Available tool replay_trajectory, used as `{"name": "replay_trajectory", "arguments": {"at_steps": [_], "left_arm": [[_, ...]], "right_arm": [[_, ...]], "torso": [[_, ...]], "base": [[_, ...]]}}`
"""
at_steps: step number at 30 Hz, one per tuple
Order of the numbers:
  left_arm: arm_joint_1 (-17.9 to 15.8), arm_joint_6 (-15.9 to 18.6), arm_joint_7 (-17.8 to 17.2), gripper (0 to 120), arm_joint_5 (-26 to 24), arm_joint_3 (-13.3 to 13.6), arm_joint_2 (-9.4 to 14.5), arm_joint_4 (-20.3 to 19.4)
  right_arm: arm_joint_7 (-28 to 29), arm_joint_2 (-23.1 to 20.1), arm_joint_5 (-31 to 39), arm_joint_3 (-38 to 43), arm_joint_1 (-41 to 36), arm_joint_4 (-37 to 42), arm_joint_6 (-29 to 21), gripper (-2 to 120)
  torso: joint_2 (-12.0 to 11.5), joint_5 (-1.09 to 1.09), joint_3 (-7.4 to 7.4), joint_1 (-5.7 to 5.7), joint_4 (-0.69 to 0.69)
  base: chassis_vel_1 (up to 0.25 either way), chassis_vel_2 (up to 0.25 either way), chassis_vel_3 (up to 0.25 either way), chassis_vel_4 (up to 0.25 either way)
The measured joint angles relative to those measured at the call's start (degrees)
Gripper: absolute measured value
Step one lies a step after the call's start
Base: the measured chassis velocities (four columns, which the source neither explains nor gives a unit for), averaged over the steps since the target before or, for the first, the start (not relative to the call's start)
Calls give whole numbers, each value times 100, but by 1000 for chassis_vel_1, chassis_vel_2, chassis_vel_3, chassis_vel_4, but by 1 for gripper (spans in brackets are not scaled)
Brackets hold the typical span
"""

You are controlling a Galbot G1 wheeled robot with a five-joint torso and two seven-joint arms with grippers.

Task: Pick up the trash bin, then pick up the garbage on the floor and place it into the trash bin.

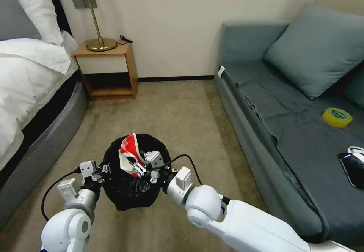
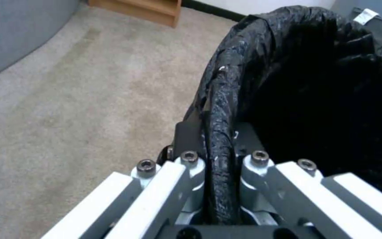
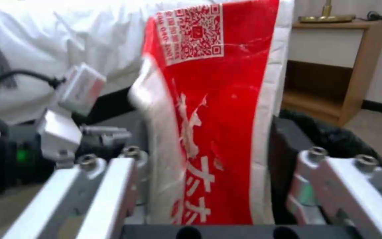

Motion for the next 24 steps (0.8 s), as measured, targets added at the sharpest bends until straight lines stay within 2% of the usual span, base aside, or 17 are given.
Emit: {"name": "replay_trajectory", "arguments": {"at_steps": [4, 6, 8, 12, 14, 24], "left_arm": [[8, 6, -18, 5, -19, -27, -2, -31], [18, 22, -45, 5, -52, -55, 3, -74], [19, 23, -48, 5, -57, -59, 5, -79], [19, 41, -87, 5, -96, -87, 24, -96], [19, 45, -96, 5, -103, -90, 26, -97], [63, -4, -151, 5, -82, -237, 43, -46]], "right_arm": [[-3, 6, -26, -16, 9, -33, -21, 56], [-3, 36, -41, -50, 17, -67, -67, 70], [-3, 48, -46, -59, 18, -75, -73, 71], [-5, 96, -127, -61, 23, -146, -94, 93], [-9, 90, -143, -45, 23, -153, -99, 97], [-97, 100, -272, -77, -29, -189, -220, 100]], "torso": [[0, 0, 0, 0, 0], [0, 0, 0, 0, 0], [0, 0, 0, 0, 0], [0, 0, 0, 0, 0], [0, 0, 0, 0, 0], [0, 0, 0, 0, 0]], "base": [[0, 0, 0, 0], [0, 0, 0, 0], [0, 0, 0, 0], [0, 0, 0, 0], [0, 0, 0, 0], [0, 0, 0, 0]]}}
